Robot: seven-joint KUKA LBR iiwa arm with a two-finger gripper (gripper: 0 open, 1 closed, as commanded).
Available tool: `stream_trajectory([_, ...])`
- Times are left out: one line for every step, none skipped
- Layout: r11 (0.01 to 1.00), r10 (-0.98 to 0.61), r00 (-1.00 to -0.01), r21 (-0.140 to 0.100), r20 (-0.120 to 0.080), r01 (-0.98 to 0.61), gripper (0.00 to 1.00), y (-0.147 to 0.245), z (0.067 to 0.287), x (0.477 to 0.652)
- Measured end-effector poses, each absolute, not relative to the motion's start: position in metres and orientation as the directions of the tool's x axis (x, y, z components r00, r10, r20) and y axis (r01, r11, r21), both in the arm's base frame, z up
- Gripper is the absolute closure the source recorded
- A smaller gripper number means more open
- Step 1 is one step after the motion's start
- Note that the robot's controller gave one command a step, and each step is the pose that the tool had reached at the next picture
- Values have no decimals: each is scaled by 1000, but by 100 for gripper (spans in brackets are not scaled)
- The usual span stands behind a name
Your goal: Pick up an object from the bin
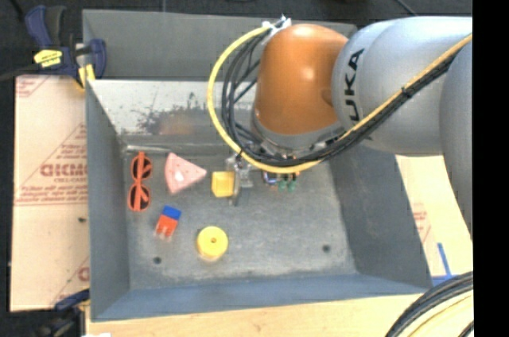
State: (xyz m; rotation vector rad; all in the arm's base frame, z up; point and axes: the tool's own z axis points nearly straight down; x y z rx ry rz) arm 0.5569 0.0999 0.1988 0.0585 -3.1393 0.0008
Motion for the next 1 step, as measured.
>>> stream_trajectory([998,-55,-998,1,1,-55,100,82,266,545])
